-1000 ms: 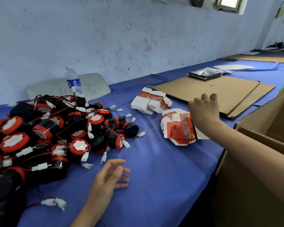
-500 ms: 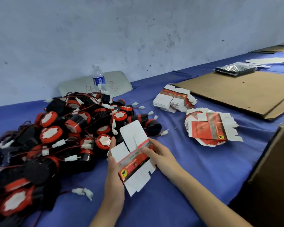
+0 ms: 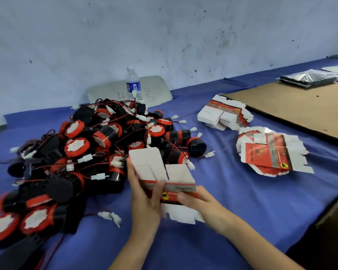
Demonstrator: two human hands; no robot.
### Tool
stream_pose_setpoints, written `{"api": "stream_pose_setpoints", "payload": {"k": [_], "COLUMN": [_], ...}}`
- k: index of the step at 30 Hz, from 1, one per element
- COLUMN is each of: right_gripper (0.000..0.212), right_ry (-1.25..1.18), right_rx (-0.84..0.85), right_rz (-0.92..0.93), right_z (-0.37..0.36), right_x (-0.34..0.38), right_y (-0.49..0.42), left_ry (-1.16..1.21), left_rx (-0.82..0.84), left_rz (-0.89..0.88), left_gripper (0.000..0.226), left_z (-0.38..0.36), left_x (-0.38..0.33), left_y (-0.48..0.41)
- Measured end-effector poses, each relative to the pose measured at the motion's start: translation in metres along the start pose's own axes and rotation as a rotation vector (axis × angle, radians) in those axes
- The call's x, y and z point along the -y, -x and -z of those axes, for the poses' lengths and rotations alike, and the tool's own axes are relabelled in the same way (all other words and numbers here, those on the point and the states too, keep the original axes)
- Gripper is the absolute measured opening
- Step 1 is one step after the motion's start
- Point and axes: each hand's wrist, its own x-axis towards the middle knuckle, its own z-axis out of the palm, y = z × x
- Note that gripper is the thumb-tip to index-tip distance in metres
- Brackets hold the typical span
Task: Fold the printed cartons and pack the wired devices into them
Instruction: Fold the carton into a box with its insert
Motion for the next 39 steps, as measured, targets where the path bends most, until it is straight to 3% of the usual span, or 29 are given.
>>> {"api": "stream_pose_setpoints", "payload": {"k": [4,8,11,13,15,18,20,22,25,27,33,39], "right_gripper": [0.046,0.033,0.050,0.055,0.066,0.060,0.045,0.046,0.077,0.083,0.057,0.039], "right_ry": [-0.255,-0.329,-0.449,-0.533,-0.586,-0.455,-0.392,-0.409,-0.337,-0.194,0.245,0.145], "right_rx": [-0.119,-0.168,-0.272,-0.284,-0.240,-0.138,-0.128,-0.165,-0.152,-0.132,-0.329,-0.310], "right_rz": [-0.135,-0.075,-0.022,0.008,0.002,-0.012,0.014,0.038,0.062,0.093,0.286,0.338], "right_z": [0.010,0.014,0.023,0.028,0.030,0.027,0.026,0.028,0.027,0.025,0.023,0.021], "right_x": [0.001,0.005,0.004,0.003,0.004,0.005,0.005,0.003,0.004,0.005,-0.003,-0.001], "right_y": [-0.002,-0.007,-0.011,-0.011,-0.010,-0.008,-0.008,-0.009,-0.009,-0.009,-0.007,-0.008], "left_ry": [-0.020,0.059,0.109,0.013,-0.237,-0.493,-0.512,-0.514,-0.281,-0.165,-0.206,-0.124], "left_rx": [-0.020,-0.011,0.045,0.094,0.152,0.253,0.283,0.259,0.202,0.168,0.191,0.233], "left_rz": [-0.023,0.024,0.053,-0.009,-0.199,-0.480,-0.496,-0.507,-0.364,-0.228,-0.141,-0.091], "left_gripper": [0.085,0.068,0.051,0.064,0.081,0.091,0.082,0.071,0.066,0.064,0.056,0.057], "left_z": [0.001,0.003,0.006,0.010,0.012,0.014,0.011,0.011,0.011,0.010,0.010,0.002], "left_x": [0.004,-0.001,0.000,-0.001,-0.003,0.005,0.008,0.008,0.003,-0.002,-0.004,-0.006], "left_y": [0.000,0.002,0.001,0.000,-0.003,-0.005,-0.004,-0.003,-0.002,0.000,0.004,0.008]}}
